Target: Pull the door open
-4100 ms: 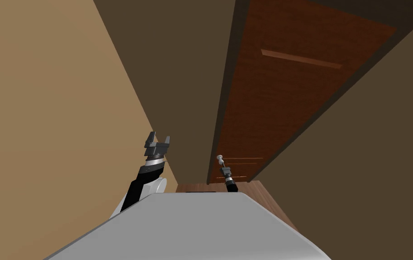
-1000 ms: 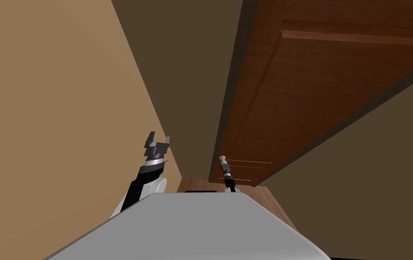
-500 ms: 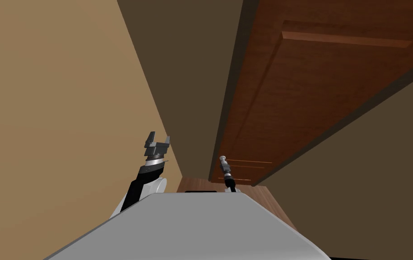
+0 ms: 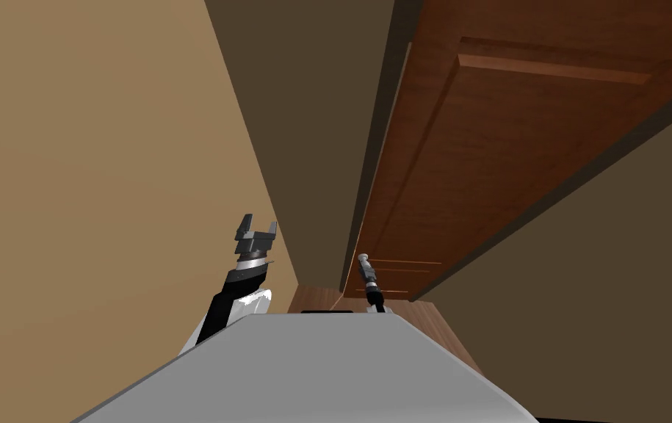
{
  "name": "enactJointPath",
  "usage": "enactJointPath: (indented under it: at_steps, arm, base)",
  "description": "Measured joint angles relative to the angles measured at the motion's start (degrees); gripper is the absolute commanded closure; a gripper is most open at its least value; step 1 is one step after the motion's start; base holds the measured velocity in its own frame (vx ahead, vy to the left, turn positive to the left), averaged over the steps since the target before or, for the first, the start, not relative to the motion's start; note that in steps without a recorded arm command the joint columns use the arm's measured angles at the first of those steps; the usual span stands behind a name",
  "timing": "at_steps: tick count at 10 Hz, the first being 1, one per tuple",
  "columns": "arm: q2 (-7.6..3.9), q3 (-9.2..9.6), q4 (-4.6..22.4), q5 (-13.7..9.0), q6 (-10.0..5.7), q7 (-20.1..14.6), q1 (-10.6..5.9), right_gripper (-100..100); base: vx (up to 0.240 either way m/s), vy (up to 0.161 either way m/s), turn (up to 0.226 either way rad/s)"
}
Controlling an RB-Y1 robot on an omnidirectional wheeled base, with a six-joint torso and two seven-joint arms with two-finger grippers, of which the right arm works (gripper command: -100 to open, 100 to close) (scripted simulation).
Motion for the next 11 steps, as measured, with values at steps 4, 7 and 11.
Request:
enactJointPath:
  at_steps: [4,7,11]
  arm:
    - [-0.58,0.08,0.7,-1.3,-0.31,-5.8,-0.33,100]
    - [-1.02,0.22,0.5,-2.1,-0.18,-9.8,-0.27,100]
    - [-1.63,0.3,1.1,-3.3,-0.36,-14.9,-0.52,100]
  base:
    - [-0.051,-0.004,0.031]
    - [-0.056,-0.003,0.037]
    - [-0.05,-0.007,0.051]
